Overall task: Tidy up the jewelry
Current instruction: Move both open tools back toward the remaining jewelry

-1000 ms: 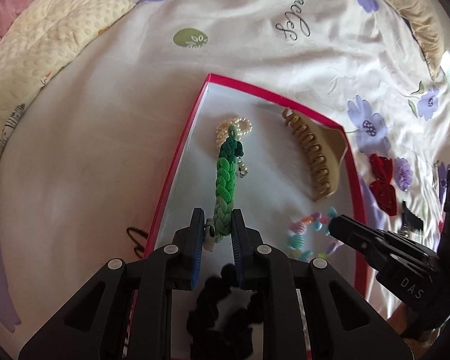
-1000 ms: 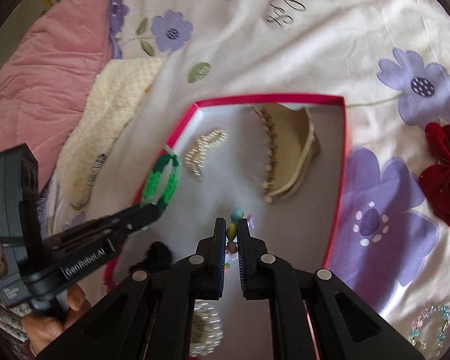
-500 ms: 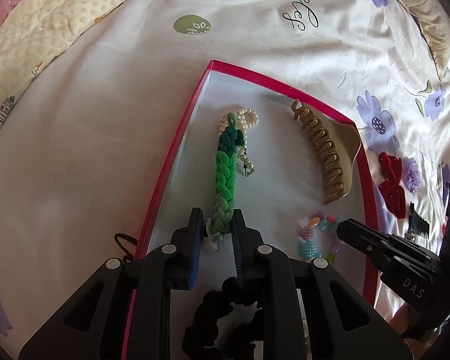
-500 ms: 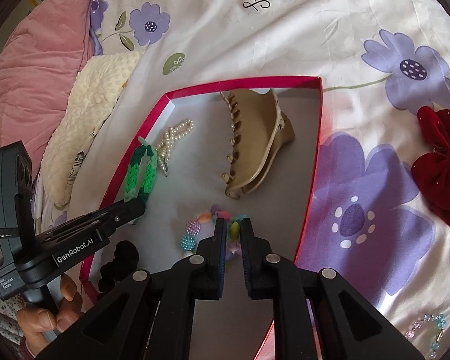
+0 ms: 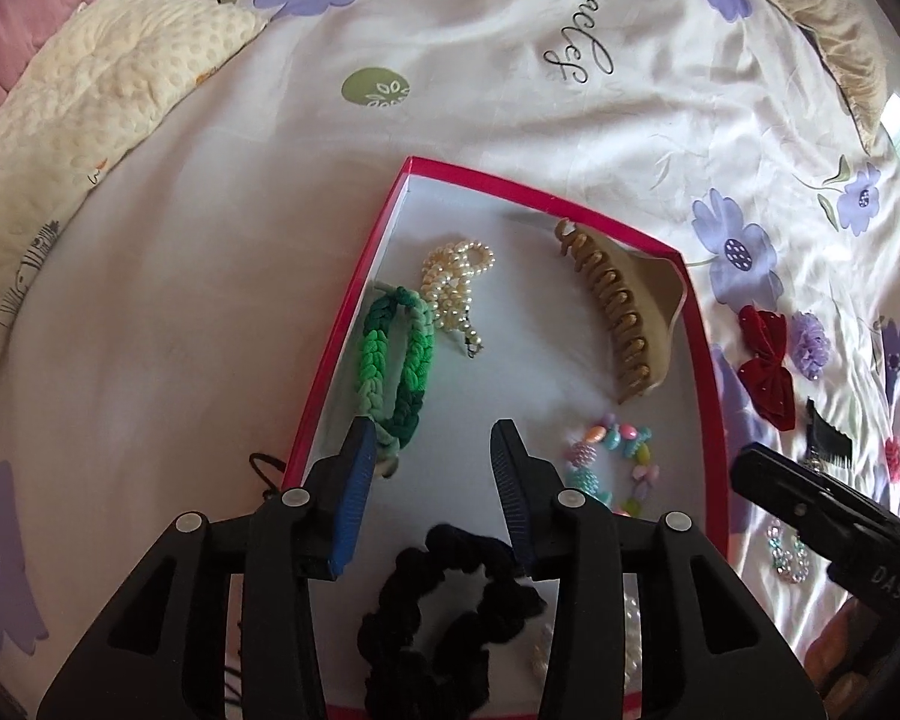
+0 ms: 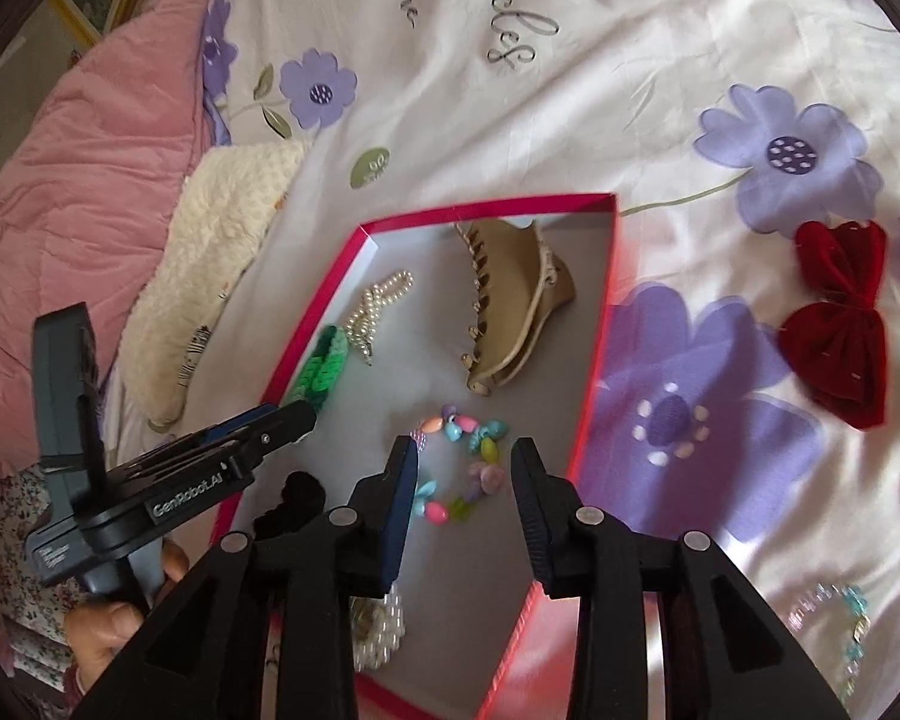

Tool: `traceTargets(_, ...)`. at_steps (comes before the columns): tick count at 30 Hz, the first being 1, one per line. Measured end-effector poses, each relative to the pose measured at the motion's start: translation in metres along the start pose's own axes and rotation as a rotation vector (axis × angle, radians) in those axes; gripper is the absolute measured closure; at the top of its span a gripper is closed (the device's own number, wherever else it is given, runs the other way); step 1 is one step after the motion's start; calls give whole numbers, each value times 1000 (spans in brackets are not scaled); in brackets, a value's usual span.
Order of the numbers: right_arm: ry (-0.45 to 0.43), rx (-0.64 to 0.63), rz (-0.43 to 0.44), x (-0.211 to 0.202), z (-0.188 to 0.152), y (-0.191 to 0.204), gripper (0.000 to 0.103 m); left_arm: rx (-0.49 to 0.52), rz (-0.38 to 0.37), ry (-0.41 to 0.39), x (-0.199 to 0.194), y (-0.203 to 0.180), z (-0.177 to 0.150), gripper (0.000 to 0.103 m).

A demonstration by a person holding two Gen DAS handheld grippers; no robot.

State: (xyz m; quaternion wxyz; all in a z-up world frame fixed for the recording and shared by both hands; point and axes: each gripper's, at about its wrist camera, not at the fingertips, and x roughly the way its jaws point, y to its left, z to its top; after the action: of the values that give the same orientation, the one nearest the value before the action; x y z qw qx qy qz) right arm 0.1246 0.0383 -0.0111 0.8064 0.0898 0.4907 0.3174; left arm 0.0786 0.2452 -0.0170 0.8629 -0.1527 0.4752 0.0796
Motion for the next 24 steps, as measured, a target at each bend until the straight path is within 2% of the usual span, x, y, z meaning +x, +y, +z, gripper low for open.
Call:
traceTargets(8,-34,65,-22,-44,-25,-36,68,13,-40,-16,-25,-17,-16,65)
traceTargets(11,-43,95,-43,-59,-35,-54,68,33,-53,-12,-29,-30,-23,60)
traceTargets(24,-98,246,-157,-118,-72,-140,67,158,-110,34,-29,-101,-51,60)
